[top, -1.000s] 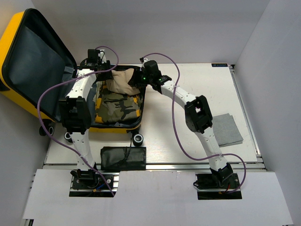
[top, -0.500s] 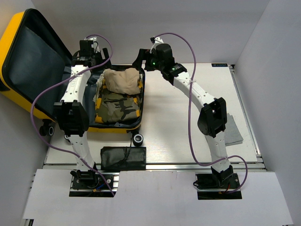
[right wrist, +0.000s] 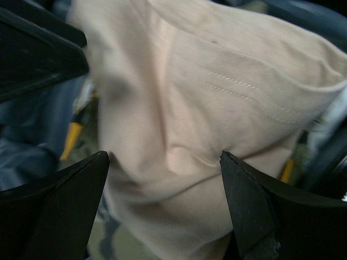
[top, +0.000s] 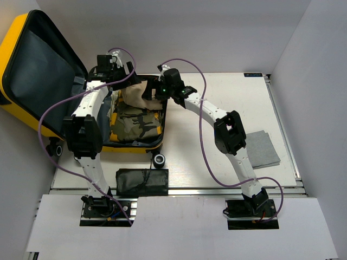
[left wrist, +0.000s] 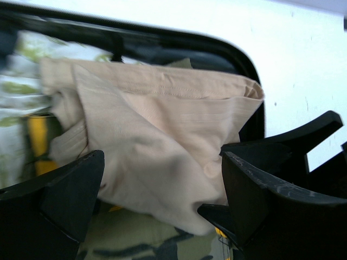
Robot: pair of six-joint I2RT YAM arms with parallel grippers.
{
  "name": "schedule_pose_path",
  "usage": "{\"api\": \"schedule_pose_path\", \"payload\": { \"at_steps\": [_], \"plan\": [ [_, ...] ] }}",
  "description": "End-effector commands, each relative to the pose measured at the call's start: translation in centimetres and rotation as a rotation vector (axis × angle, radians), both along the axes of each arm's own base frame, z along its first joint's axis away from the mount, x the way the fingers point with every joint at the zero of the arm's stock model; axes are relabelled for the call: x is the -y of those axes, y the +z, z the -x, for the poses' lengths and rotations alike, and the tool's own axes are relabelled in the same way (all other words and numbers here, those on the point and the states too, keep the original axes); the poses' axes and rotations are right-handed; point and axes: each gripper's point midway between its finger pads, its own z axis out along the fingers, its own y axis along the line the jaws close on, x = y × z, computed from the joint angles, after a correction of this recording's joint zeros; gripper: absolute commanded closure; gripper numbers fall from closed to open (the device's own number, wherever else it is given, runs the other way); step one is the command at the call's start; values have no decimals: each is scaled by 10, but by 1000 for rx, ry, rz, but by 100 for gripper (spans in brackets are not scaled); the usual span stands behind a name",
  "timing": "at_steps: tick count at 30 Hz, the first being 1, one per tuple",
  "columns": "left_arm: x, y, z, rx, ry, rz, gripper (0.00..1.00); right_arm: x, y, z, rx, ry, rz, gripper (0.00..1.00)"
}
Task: Pack the luggage
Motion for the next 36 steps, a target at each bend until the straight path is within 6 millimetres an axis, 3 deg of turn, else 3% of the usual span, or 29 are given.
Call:
{"api": "schedule_pose_path", "payload": {
  "at_steps": [1, 2, 6, 8, 13, 17, 18, 19, 20, 21, 23, 25, 26, 27, 28, 29, 30, 31, 32, 33, 34, 35, 36],
  "plan": [
    [22, -20, -6, -34, -85, 85, 2, 24, -10, -18, -2, -132, 38, 11],
    [22, -45, -11, -80, -81, 81, 2, 30, -16, -19, -6, -159, 63, 11],
    [21, -84, -21, -159, -72, 75, 2, 62, -34, -37, 19, -342, 183, 11],
    [15, -102, -28, -191, -53, 69, 2, 74, -30, -49, 53, -413, 226, 11],
    [5, -119, -34, -258, -25, 15, 2, 72, -22, -56, 125, -374, 257, 11],
    [7, -74, -40, -156, -51, 9, 2, 66, 17, -55, 192, -326, 219, 11],
    [6, -44, -42, -86, -57, -1, 2, 64, 38, -50, 218, -311, 194, 11],
    [4, -26, -42, -50, -52, -8, 2, 65, 49, -49, 237, -305, 185, 11],
    [8, -7, -42, -9, -56, -23, 2, 69, 74, -43, 262, -306, 160, 11],
    [7, 25, -39, 56, -54, -27, 2, 71, 83, -39, 267, -304, 149, 11],
    [13, 55, -33, 115, -66, -23, 2, 85, 109, -25, 285, -318, 127, 11],
    [12, 87, -22, 171, -59, -18, 2, 101, 121, -18, 289, -357, 110, 11],
    [17, 93, -18, 178, -65, -16, 2, 116, 146, -10, 285, -397, 59, 11],
    [16, 98, -15, 187, -65, -17, 2, 127, 127, -5, 242, -431, 84, 11],
    [22, 99, -9, 183, -71, -18, 2, 136, 131, 0, 234, -448, 70, 11],
    [31, 98, -5, 179, -89, -18, 2, 155, 149, 4, 230, -486, 33, 11],
    [38, 94, -1, 164, -114, -12, 2, 166, 130, 9, 191, -511, 58, 11],
    [44, 82, 4, 133, -126, -11, 2, 174, 128, 14, 179, -519, 62, 11],
    [55, 72, 8, 110, -150, -12, 2, 196, 137, 17, 173, -567, 53, 11],
    [64, 64, 12, 87, -177, -4, 2, 207, 117, 23, 133, -585, 86, 11],
    [70, 45, 17, 43, -191, -5, 2, 221, 111, 25, 120, -611, 98, 11],
    [76, 36, 20, 25, -204, -2, 2, 239, 119, 31, 129, -646, 92, 11],
    [89, 28, 26, 8, -240, 11, 2, 250, 114, 35, 111, -672, 93, 11]
  ]
}}
